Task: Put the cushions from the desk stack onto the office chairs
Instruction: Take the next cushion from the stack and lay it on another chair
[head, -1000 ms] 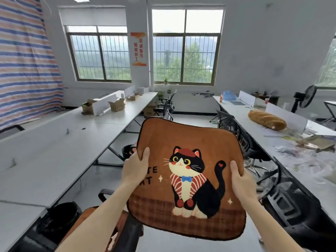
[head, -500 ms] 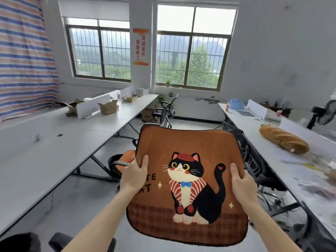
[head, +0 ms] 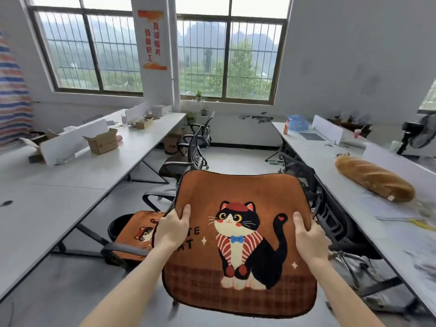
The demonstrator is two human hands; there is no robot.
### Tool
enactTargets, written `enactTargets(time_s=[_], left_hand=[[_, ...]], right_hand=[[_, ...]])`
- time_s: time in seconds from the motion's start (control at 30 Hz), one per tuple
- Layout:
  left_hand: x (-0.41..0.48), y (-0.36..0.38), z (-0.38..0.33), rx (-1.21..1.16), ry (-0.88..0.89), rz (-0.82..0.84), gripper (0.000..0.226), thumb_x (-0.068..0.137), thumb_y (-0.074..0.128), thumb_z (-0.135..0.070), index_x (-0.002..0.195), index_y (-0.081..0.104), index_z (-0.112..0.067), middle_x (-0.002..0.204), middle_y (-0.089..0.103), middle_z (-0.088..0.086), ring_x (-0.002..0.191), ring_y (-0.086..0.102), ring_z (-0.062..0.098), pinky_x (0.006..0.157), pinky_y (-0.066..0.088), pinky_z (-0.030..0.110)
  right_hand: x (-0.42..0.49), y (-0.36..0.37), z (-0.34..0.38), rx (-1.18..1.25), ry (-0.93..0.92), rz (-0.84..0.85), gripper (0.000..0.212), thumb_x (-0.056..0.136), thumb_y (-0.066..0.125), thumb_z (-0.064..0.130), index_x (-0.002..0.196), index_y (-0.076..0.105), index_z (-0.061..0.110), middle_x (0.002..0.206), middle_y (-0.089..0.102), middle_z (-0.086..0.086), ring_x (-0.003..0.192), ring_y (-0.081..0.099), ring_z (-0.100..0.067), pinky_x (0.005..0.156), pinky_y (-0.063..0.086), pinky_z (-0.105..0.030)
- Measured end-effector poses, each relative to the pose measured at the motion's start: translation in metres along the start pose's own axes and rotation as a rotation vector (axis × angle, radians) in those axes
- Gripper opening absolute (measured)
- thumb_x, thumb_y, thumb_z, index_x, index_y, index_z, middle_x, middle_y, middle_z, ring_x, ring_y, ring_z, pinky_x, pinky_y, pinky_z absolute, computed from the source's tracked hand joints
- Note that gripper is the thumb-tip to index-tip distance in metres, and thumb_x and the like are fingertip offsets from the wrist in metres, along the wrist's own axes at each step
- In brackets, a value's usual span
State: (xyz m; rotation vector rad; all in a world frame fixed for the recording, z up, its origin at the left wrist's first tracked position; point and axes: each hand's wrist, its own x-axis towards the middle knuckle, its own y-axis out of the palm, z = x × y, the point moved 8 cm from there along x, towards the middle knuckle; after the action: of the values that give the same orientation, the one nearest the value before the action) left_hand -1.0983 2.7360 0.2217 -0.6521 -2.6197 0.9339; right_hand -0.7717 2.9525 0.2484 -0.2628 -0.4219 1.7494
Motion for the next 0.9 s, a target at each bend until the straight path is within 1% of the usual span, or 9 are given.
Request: enactTargets(time_s=[0.03,0.1,0.23,0.37,0.47,0.6,0.67,0.8,0.9], left_hand=[[0.021,0.013,-0.008,0.008,0.010,-0.006,0.059,0.096,0.033,-0.067,0.079,0.061,-0.018,0.074,0.066,-0.001,0.069,0.061,0.016,0.062,0.044,0.033],[0.062,0.041,-0.022,0.021,0.015,-0.005,0.058,0.096,0.033,-0.068,0.078,0.059,-0.020,0.072,0.065,-0.002,0.069,0.062,0.018,0.060,0.044,0.032],[0.128,0.079,-0.057,0.054,0.043,-0.018,0.052,0.099,0.036,-0.063,0.098,0.065,-0.020,0.079,0.066,-0.006,0.076,0.061,0.016,0.066,0.044,0.031],[0.197,0.103,-0.088,0.093,0.031,-0.058,0.045,0.100,0.036,-0.059,0.094,0.061,-0.022,0.075,0.064,-0.006,0.070,0.059,0.011,0.061,0.042,0.030],[0.248,0.119,-0.100,0.098,0.008,-0.086,0.052,0.100,0.035,-0.060,0.091,0.064,-0.017,0.075,0.065,-0.001,0.073,0.061,0.015,0.066,0.044,0.033],[0.312,0.139,-0.092,0.089,-0.058,-0.132,0.062,0.098,0.034,-0.064,0.077,0.061,-0.012,0.069,0.065,0.005,0.068,0.063,0.021,0.068,0.053,0.039],[0.345,0.154,-0.086,0.083,-0.082,-0.151,0.063,0.097,0.033,-0.066,0.075,0.060,-0.013,0.069,0.065,0.005,0.067,0.063,0.022,0.068,0.054,0.040],[0.420,0.184,-0.077,0.060,-0.121,-0.158,0.063,0.098,0.033,-0.064,0.078,0.063,-0.012,0.070,0.067,0.005,0.069,0.062,0.021,0.070,0.053,0.040],[0.491,0.200,-0.072,0.025,-0.128,-0.161,0.065,0.097,0.032,-0.067,0.077,0.064,-0.013,0.071,0.067,0.005,0.071,0.063,0.023,0.073,0.055,0.041]], right_hand=[[0.025,0.007,-0.004,0.007,-0.001,-0.005,0.044,0.105,0.047,0.042,0.126,0.063,0.006,0.112,0.062,-0.010,0.118,0.055,-0.036,0.093,0.034,-0.034],[0.076,0.024,-0.015,0.013,0.012,-0.002,0.049,0.105,0.047,0.043,0.133,0.060,0.005,0.112,0.062,-0.008,0.124,0.054,-0.036,0.096,0.037,-0.037],[0.169,0.054,-0.032,0.048,0.038,0.020,0.053,0.104,0.047,0.049,0.134,0.061,0.008,0.129,0.065,-0.009,0.127,0.054,-0.035,0.106,0.039,-0.043],[0.262,0.088,-0.030,0.077,0.048,0.066,0.056,0.103,0.045,0.054,0.129,0.064,0.009,0.124,0.068,-0.011,0.122,0.057,-0.036,0.106,0.042,-0.047],[0.325,0.116,-0.018,0.082,0.051,0.116,0.057,0.102,0.044,0.057,0.130,0.063,0.011,0.125,0.067,-0.010,0.122,0.056,-0.034,0.108,0.042,-0.050],[0.399,0.154,0.008,0.081,-0.020,0.154,0.058,0.102,0.045,0.055,0.135,0.059,0.010,0.133,0.063,-0.009,0.130,0.052,-0.034,0.110,0.038,-0.047],[0.440,0.177,0.017,0.055,-0.049,0.170,0.056,0.102,0.045,0.056,0.130,0.062,0.011,0.124,0.066,-0.006,0.124,0.056,-0.033,0.106,0.040,-0.045],[0.520,0.228,0.040,0.037,-0.103,0.193,0.047,0.100,0.046,0.059,0.113,0.066,0.019,0.102,0.069,0.001,0.104,0.063,-0.028,0.093,0.047,-0.041],[0.576,0.266,0.062,0.027,-0.135,0.198,0.040,0.101,0.046,0.056,0.104,0.064,0.020,0.096,0.068,0.002,0.092,0.062,-0.023,0.084,0.045,-0.037]])
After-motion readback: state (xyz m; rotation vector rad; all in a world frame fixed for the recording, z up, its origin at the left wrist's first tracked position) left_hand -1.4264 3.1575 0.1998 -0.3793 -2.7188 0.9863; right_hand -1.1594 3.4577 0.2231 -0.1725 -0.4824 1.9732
